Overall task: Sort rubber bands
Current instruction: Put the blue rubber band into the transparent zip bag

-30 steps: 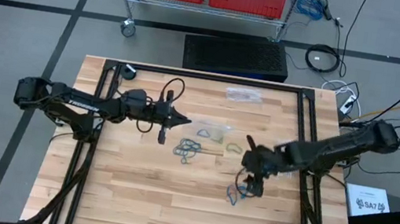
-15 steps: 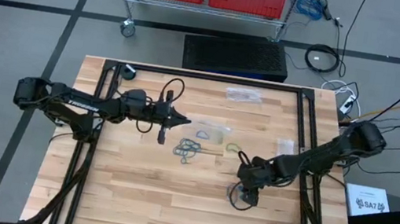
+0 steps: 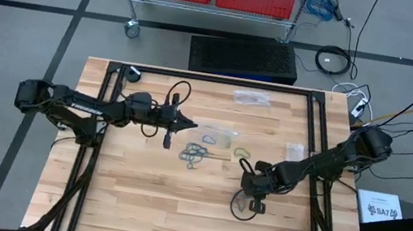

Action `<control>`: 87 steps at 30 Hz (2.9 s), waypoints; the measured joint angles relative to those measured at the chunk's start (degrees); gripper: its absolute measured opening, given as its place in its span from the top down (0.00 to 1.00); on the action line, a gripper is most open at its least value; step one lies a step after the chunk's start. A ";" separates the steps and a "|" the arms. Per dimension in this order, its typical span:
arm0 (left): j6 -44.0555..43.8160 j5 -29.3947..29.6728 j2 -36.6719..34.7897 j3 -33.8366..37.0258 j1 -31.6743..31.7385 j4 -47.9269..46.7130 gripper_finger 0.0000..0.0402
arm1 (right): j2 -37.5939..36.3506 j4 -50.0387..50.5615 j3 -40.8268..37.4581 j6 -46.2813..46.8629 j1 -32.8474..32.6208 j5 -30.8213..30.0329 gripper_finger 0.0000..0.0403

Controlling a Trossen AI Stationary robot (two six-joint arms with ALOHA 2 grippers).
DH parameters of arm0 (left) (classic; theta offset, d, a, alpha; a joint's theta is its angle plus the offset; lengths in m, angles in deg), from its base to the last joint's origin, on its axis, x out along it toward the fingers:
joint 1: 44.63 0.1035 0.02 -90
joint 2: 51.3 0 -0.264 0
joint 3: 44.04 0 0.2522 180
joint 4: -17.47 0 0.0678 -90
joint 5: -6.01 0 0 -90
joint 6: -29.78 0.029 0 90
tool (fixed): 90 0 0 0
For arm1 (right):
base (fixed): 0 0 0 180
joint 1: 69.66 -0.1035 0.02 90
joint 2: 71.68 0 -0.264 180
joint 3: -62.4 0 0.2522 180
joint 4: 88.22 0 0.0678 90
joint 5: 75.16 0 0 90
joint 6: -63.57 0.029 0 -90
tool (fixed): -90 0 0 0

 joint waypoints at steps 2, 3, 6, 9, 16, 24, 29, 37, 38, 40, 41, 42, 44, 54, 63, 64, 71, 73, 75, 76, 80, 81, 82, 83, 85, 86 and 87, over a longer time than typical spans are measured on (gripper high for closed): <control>-0.02 0.00 0.00 0.00 0.00 -0.02 1.00 | -0.12 1.14 2.57 -2.29 0.37 0.04 1.00; 0.00 0.00 0.00 0.00 0.00 -0.07 1.00 | -0.13 2.41 3.87 -3.61 0.60 0.00 1.00; 0.02 0.00 0.00 0.00 0.00 -0.07 1.00 | -0.12 6.35 8.43 -7.61 1.55 -1.34 1.00; 0.02 0.00 0.00 0.00 0.00 -0.07 1.00 | -0.43 11.87 13.85 -12.02 2.85 -4.66 1.00; 0.04 0.02 0.00 0.00 0.00 -0.22 1.00 | -0.59 19.48 28.49 -25.45 6.36 -18.50 1.00; 0.04 0.02 0.00 0.00 0.00 -0.48 1.00 | -0.68 11.35 36.27 -43.27 9.68 -40.84 1.00; 0.04 0.04 0.00 0.00 0.00 -0.52 1.00 | -0.68 1.42 36.25 -52.42 12.27 -43.16 1.00; 0.07 0.04 0.00 0.00 0.00 -0.92 1.00 | -0.66 -5.10 36.25 -58.39 13.72 -41.72 1.00; 0.07 0.04 0.00 0.00 0.00 -0.94 1.00 | -0.66 -4.83 36.25 -57.40 13.74 -40.75 1.00; 0.07 0.04 0.00 0.00 0.00 -0.94 1.00 | -0.63 -4.55 36.25 -55.93 13.74 -39.73 1.00; 0.07 0.04 0.00 0.00 0.00 -0.96 1.00 | -0.61 -4.19 36.25 -55.44 13.73 -39.71 1.00; 0.07 0.04 0.00 0.00 0.00 -0.96 1.00 | -0.39 -3.80 36.25 -54.94 13.60 -39.69 1.00; 0.07 0.04 0.00 0.00 0.00 -0.96 1.00 | -0.11 -2.55 36.22 -53.76 13.59 -39.60 1.00; 0.07 0.04 0.00 0.00 0.00 -0.92 1.00 | -0.09 -3.16 32.45 -50.14 13.57 -38.14 1.00; 0.02 0.27 -0.02 0.00 0.00 -0.85 1.00 | -0.09 -3.14 30.74 -48.52 12.95 -36.79 1.00; -0.02 0.69 -0.02 0.00 0.00 -0.85 1.00 | -0.09 -3.23 30.74 -48.55 12.71 -36.95 1.00; -0.05 1.51 -0.02 0.00 0.02 -0.96 1.00 | -0.11 -6.10 30.74 -51.55 11.10 -45.52 1.00; -0.25 1.51 -0.02 0.00 0.00 -0.96 1.00 | -0.12 -7.75 30.74 -53.04 10.92 -47.52 1.00; -0.41 1.51 -0.02 0.00 0.00 -0.98 1.00 | -0.13 -8.78 30.74 -54.78 10.92 -48.69 1.00; -0.42 1.51 -0.02 0.00 0.00 -0.96 1.00 | -0.13 -8.87 30.74 -55.08 10.92 -48.73 1.00; -0.78 1.61 -0.02 0.00 0.01 -0.87 1.00 | -0.13 -8.76 30.74 -55.13 10.90 -48.62 1.00; -1.35 1.93 -0.02 0.00 0.00 -0.78 1.00 | -0.13 -8.76 30.74 -55.25 10.90 -48.58 1.00; -2.15 2.43 -0.02 0.00 0.00 -0.61 1.00 | -0.13 -8.76 30.74 -55.34 10.90 -48.57 1.00; -3.07 3.01 -0.02 0.00 0.02 -0.45 1.00 | -0.13 -8.74 30.74 -55.41 10.90 -48.63 1.00; -4.59 3.99 -0.02 0.00 0.04 0.11 1.00 | -0.13 -8.76 30.74 -55.62 10.90 -48.88 1.00; -5.91 4.11 -0.02 0.00 0.06 0.63 1.00 | -0.13 -8.78 30.74 -56.04 10.90 -48.95 1.00; -7.17 4.17 -0.01 0.00 0.09 1.18 1.00 | -0.13 -8.83 30.74 -56.49 10.90 -49.12 1.00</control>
